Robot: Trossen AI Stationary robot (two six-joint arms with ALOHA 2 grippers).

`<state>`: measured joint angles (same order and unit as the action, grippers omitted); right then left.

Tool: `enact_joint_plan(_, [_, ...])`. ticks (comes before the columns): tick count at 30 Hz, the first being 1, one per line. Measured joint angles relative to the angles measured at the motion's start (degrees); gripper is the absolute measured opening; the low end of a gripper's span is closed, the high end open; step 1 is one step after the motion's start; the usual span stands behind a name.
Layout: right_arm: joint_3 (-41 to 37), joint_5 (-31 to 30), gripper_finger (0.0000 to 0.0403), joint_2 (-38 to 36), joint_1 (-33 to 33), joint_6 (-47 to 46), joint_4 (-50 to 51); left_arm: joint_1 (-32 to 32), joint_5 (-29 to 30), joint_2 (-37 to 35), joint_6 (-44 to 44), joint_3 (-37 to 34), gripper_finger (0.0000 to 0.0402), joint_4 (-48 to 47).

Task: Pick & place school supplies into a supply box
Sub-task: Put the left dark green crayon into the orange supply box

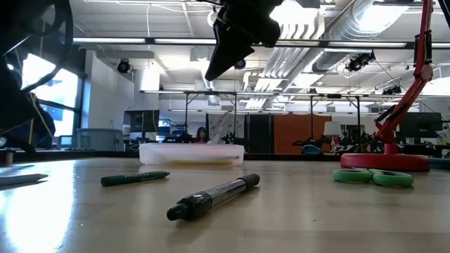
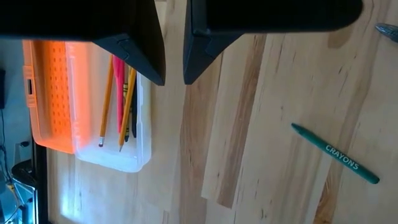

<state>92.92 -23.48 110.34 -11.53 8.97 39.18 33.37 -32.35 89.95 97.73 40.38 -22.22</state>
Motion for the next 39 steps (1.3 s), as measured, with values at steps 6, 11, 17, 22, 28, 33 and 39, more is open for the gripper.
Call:
enact_joint_plan(6, [0.00,0.02,0.0035,0.00,0.00,0.03,0.00,-0.01,-0.13,0.00,0.01,0.00,0.0099,-2.57])
enact_joint_plan(11, [0.00,0.04,0.0032,0.00,0.18,0.46,0.02,-0.01,-0.23,-0.01,0.57,0.02,0.0099,-1.41])
enact_joint_plan(17, [0.00,0.06,0.0032,0.00,0.81,0.40,0.02,-0.01,-0.46,-0.02,1.10,0.02,0.0099,-1.44])
enact_joint_plan(22, [0.01,0.06,0.0032,0.00,1.16,0.31,0.02,-0.01,-0.58,-0.01,1.14,0.02,0.0099,-1.44])
enact_joint_plan(28, [0.00,0.08,0.0032,0.00,1.14,0.22,0.03,0.02,-2.80,2.49,1.25,0.07,0.0099,-0.42])
enact_joint_plan(33, [0.00,0.08,0.0032,0.01,1.14,0.13,0.06,-0.01,-4.80,5.41,-0.21,0.09,0.0099,2.76])
enact_joint_plan(39, [0.00,0.08,0.0032,0.02,1.14,0.23,0.04,-0.05,-6.82,6.58,-1.65,0.11,0.0099,4.37])
